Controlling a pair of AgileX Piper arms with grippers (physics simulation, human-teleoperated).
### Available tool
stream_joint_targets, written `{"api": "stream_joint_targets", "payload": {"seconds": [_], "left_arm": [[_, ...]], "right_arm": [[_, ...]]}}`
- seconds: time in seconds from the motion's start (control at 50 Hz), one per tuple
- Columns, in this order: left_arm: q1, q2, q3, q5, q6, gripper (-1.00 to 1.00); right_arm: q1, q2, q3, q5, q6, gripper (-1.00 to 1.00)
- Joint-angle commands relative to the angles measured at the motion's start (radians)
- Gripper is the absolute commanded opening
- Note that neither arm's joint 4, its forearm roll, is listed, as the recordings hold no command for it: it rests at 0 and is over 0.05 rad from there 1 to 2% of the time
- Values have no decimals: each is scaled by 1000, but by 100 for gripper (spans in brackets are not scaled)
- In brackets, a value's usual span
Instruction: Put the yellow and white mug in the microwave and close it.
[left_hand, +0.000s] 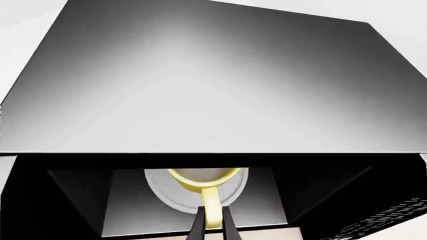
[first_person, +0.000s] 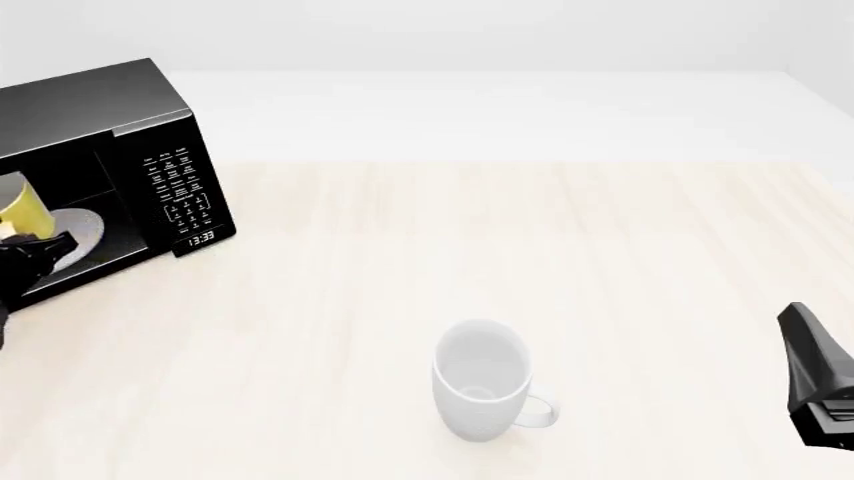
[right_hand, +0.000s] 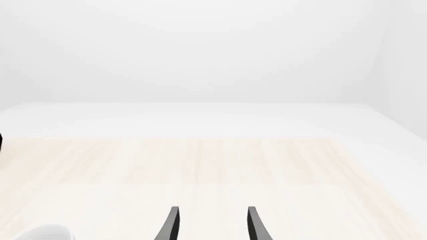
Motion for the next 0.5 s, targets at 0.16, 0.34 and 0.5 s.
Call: {"api": "stream_joint_targets", "payload": {"seconds": [0.16,0.34,0.5], "left_arm": [[-2,76,-48,9,0,-100],[-2,92,-53,8,-3,-100],[5,108,-55,8,-2,-100]], "right_arm": [[0,0,0,0,1,100],[0,0,0,0,1,100],[0,0,0,0,1,100]]}}
